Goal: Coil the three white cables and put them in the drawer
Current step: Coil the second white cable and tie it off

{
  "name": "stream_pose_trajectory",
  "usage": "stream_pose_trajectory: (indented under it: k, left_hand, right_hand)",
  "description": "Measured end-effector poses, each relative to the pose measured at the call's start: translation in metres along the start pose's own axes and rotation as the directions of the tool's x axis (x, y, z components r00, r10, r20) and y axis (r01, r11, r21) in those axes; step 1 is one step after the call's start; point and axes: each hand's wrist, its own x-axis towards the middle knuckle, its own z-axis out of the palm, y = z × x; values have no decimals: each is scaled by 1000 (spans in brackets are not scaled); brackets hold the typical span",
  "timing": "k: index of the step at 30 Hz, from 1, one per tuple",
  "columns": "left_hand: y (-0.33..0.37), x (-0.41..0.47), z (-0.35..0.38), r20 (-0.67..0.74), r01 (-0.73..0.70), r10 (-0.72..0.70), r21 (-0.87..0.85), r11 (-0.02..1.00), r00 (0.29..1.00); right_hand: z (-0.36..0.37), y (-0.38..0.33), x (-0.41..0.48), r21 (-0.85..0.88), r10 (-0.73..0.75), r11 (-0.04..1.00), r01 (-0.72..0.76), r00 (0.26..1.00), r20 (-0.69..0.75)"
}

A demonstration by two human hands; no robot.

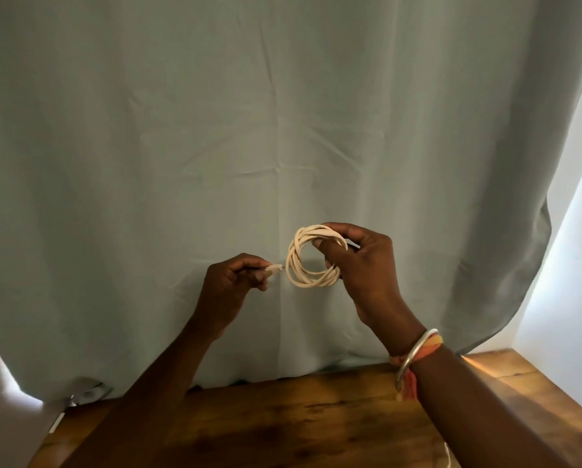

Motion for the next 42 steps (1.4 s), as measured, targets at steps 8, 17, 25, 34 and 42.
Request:
stream_pose_trajectory:
  k: [8,17,25,34,42]
  left_hand:
    - [-3,-38,22,362,438,-348,-206,875,865]
    - [-50,-132,59,346,641,-578,-96,761,739]
    - [-117,-238,74,454,948,-833,-124,293,317]
    - [-142,-293,77,383,883,-923,423,202,28]
    - [-141,-300,81,364,655,-930,715,245,-50]
  right_hand:
    - [-4,46,-26,-155,-56,985,72,993,107]
    - [-18,137,-115,-221,249,952,-211,955,162]
    - [-44,213,-228,-266,638,762,-590,753,158]
    - [-50,232,-321,-327,861,505,-799,443,249]
    - [-54,256,-344,-666,778,597,-448,528,341]
